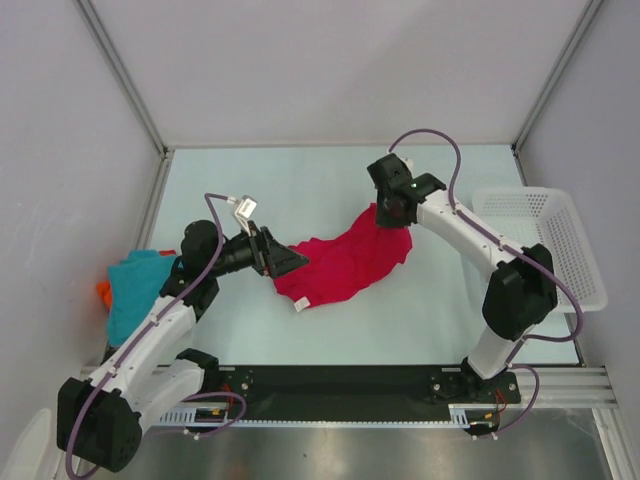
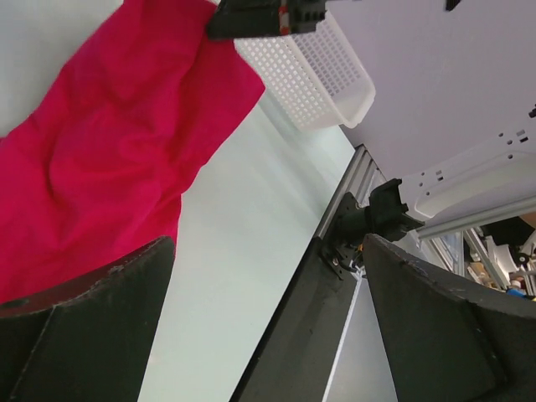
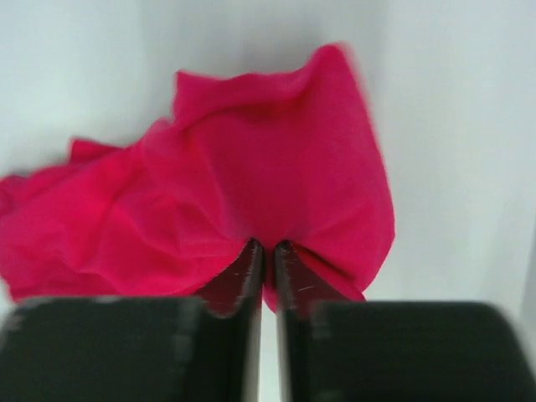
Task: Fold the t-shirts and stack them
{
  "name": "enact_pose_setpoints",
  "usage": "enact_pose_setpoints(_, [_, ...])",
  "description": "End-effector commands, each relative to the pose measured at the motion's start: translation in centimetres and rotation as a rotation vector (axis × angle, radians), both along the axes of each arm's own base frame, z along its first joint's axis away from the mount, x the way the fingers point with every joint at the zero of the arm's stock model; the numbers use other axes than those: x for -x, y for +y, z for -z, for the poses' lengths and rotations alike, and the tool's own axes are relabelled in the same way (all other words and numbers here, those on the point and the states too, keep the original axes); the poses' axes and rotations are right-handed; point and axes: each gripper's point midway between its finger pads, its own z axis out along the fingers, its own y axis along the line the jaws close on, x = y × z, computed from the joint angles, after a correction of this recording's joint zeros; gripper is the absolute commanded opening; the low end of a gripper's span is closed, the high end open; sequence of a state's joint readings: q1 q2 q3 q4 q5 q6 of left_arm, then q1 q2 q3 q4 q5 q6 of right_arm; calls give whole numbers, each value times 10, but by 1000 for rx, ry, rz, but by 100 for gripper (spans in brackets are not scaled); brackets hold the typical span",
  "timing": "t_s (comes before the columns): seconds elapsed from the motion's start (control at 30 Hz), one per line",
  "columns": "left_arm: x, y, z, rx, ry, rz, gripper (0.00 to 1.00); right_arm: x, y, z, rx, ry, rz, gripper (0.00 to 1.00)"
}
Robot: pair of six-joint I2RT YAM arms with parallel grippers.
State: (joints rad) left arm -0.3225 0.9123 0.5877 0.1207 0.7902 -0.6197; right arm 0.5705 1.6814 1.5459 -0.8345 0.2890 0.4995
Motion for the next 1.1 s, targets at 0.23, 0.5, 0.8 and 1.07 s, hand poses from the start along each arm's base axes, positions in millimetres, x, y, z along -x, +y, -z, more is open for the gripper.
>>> enact_pose_setpoints(0.23, [-13,9,17,-58,67,-70,100,-14,6,-5,-56,-48,7,52])
enact_pose_setpoints(0.5, [-21,65,100,-325,400,-452,99,-24,-4,-4,-75,-49,22,54])
enact_pose_setpoints(0.8, [-47,96,130,-451,452,-670,100,-27,-10,-1,-83,-49,28,53])
enact_pose_setpoints(1.07, [-89,83,166,-484,492,-660,100,-28,-22,-8,-75,-59,50,53])
